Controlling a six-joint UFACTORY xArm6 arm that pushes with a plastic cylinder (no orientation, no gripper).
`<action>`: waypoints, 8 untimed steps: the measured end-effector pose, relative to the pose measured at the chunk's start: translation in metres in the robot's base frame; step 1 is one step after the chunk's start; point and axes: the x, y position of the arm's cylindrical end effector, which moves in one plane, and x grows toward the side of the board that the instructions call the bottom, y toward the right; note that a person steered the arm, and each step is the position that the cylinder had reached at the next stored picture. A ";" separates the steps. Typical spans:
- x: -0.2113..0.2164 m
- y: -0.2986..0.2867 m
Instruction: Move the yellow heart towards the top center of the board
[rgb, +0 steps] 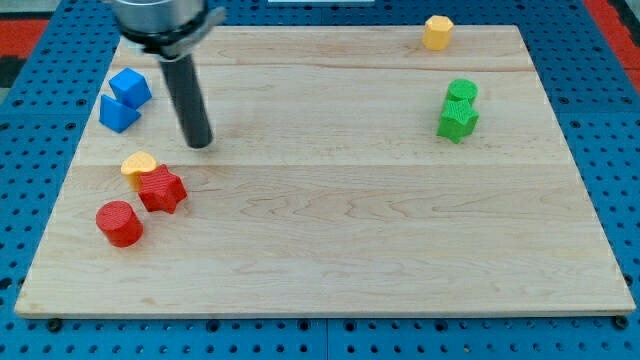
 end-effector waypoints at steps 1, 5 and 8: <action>0.003 -0.035; 0.079 -0.068; 0.010 -0.026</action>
